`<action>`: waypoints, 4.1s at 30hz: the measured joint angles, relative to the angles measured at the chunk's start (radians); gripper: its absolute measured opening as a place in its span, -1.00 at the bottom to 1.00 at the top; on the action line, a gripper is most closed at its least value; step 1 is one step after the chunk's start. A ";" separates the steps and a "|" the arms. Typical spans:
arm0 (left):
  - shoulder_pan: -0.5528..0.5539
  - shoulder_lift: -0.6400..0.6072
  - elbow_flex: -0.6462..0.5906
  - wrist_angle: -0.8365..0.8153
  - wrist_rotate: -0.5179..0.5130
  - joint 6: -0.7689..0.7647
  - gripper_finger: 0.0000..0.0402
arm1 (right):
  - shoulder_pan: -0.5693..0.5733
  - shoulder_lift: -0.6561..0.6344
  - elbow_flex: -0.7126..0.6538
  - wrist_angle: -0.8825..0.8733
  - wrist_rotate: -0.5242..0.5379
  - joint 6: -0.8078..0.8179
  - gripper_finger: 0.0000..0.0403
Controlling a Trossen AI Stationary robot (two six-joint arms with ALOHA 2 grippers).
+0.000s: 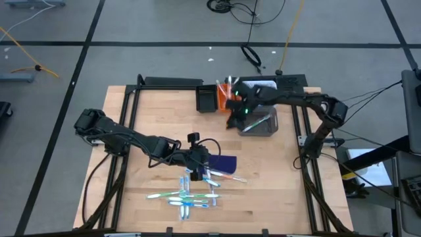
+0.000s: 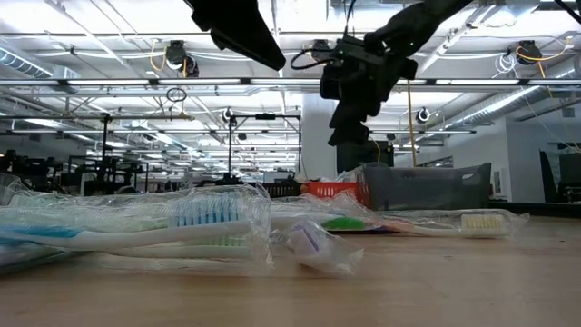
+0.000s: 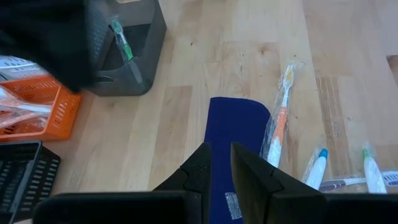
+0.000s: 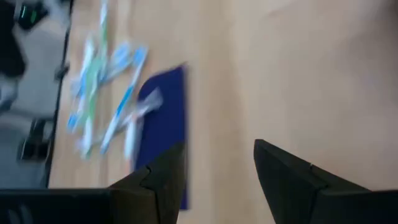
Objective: Pick & Place Toothbrushes
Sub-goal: Put the orange toothbrush into the orange bin
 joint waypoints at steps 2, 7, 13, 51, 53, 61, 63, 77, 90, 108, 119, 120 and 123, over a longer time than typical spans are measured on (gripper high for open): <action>0.000 0.000 0.000 -0.002 0.000 0.000 -0.69 | 0.061 -0.008 -0.035 0.006 0.001 0.003 -0.10; 0.000 0.000 0.000 -0.021 0.000 0.000 -0.69 | 0.216 -0.063 -0.160 0.100 0.005 0.062 -0.10; 0.000 0.000 0.000 -0.023 0.000 0.000 -0.69 | 0.403 -0.150 -0.363 0.359 0.130 0.225 -0.10; 0.010 0.000 0.000 0.061 0.000 -0.003 -0.69 | 1.010 -0.153 -0.690 0.754 0.947 0.558 -0.10; 0.016 0.000 0.000 0.062 0.000 -0.003 -0.69 | 1.016 -0.135 -0.690 0.763 0.949 0.569 -0.10; 0.035 0.000 0.000 0.062 0.000 -0.007 -0.69 | 1.023 -0.003 -0.688 0.891 1.004 0.622 -0.18; 0.039 0.000 0.000 0.062 0.000 -0.006 -0.69 | 1.022 0.003 -0.688 0.900 1.006 0.624 -0.29; 0.039 0.000 0.000 0.069 0.000 -0.009 -0.69 | 1.022 -0.039 -0.689 0.881 0.956 0.584 -0.98; 0.039 0.000 0.000 0.207 -0.001 0.007 -0.69 | 1.003 -0.434 -0.690 0.584 1.218 0.500 -1.00; 0.076 0.000 0.000 0.472 -0.044 0.072 -0.69 | 0.981 -0.777 -0.690 0.605 1.553 0.192 -1.00; 0.135 0.000 0.000 0.586 0.011 0.116 -0.69 | 0.981 -0.779 -0.690 0.761 1.549 0.008 -1.00; 0.139 0.000 0.000 0.594 0.018 0.118 -0.69 | 0.981 -0.779 -0.690 0.767 1.549 0.001 -1.00; 0.149 0.000 0.000 0.606 0.038 0.120 -0.69 | 0.981 -0.779 -0.690 0.780 1.549 -0.015 -1.00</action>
